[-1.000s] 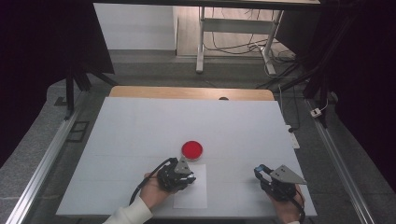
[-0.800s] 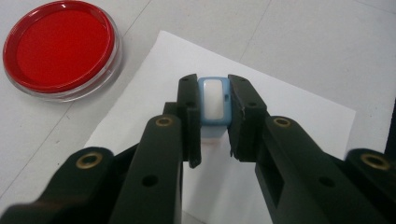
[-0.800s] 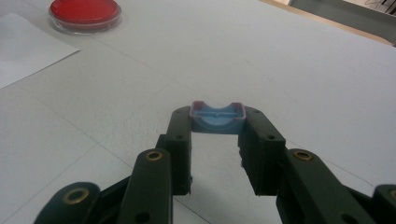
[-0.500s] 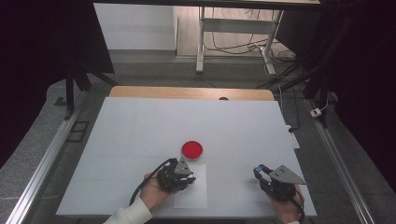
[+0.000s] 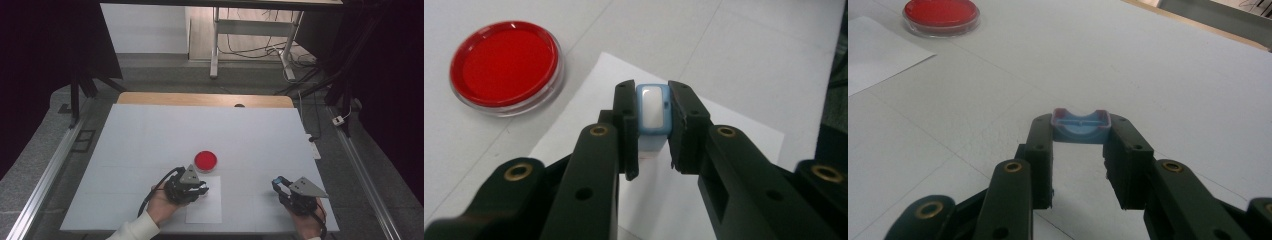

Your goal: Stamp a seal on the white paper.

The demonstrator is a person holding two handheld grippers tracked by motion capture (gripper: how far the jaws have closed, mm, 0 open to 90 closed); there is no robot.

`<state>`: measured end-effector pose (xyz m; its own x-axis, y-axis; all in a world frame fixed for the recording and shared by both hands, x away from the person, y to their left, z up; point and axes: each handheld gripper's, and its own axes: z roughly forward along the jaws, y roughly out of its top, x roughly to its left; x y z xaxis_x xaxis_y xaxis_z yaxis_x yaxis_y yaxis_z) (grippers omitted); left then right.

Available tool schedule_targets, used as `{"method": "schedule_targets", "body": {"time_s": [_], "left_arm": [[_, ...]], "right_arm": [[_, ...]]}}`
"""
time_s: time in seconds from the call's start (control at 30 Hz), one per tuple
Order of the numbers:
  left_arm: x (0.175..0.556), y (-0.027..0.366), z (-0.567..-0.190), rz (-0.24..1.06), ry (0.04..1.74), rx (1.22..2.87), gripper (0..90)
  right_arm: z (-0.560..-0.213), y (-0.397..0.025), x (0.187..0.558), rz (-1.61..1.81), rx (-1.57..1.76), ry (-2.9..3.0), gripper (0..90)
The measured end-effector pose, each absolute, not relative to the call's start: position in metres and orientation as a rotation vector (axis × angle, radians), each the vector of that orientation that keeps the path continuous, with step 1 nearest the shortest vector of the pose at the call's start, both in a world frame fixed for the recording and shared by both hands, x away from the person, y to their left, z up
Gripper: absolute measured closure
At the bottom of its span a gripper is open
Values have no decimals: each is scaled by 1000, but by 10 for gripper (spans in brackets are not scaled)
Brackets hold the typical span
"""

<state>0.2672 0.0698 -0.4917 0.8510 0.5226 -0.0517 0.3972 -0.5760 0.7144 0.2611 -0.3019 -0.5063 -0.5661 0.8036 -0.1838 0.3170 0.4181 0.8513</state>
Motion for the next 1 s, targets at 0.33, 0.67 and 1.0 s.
{"method": "schedule_targets", "body": {"time_s": [0.33, 0.67, 1.0], "left_arm": [[270, 88, -475, 181, 684, 2162, 757], [273, 108, -462, 168, 710, 2073, 757], [277, 128, -451, 174, 741, 2001, 757]], "right_arm": [[-507, -302, 261, 1073, 946, 2091, 654], [-507, -301, 261, 1076, 941, 2090, 654], [-508, -301, 262, 1071, 943, 2093, 654]]}}
